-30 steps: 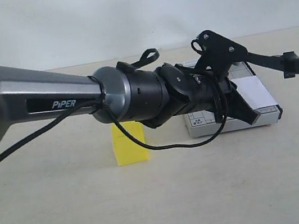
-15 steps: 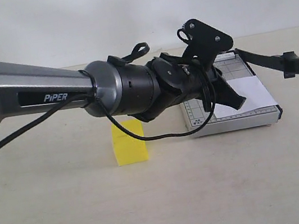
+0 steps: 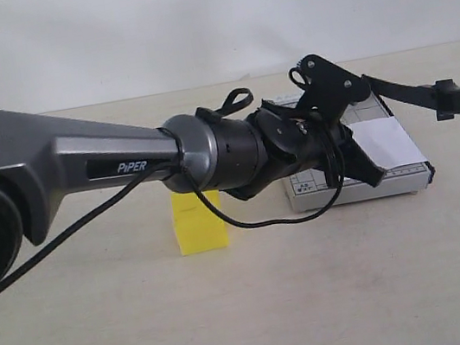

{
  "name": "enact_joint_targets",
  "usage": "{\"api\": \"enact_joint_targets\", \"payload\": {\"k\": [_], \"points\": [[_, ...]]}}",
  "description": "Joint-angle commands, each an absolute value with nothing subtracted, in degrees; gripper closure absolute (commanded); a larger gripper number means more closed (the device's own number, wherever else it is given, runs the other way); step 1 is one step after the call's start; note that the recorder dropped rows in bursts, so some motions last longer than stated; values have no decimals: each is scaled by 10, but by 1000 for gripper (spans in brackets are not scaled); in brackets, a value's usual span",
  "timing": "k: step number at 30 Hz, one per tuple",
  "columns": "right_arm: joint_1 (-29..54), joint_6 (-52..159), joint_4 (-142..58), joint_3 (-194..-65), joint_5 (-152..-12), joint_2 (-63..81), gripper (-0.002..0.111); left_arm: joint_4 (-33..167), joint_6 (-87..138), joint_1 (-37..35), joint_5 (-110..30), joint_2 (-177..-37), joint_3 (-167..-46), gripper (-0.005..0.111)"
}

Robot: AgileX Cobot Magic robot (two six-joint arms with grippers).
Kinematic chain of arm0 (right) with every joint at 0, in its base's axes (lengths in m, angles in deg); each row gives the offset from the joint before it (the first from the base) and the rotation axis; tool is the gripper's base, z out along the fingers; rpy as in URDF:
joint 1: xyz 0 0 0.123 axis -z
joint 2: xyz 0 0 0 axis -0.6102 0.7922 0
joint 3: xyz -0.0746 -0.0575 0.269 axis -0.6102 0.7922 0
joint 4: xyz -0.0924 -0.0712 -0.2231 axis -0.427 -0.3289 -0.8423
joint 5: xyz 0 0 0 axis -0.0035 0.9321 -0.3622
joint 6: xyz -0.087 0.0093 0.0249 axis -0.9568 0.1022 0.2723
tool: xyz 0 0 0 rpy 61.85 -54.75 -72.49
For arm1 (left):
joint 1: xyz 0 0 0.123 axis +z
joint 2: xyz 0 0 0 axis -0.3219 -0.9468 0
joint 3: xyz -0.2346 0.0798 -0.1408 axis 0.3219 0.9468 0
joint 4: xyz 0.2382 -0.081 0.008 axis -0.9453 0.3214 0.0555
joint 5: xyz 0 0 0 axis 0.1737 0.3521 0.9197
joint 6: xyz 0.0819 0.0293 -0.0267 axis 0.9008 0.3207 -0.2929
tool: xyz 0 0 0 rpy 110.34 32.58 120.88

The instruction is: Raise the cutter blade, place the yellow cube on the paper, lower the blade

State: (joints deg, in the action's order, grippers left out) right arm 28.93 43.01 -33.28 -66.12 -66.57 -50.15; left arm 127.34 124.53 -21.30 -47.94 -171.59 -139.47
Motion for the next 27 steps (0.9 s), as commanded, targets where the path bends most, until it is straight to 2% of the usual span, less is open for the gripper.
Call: {"api": "enact_joint_targets", "payload": {"k": [1, 27], "points": [[290, 431, -336, -658, -668, -504, 108, 1276, 1247, -218, -473, -1728, -1418, 102], [290, 431, -336, -658, -668, -504, 108, 1276, 1247, -218, -471, -1747, -1419, 102]]}}
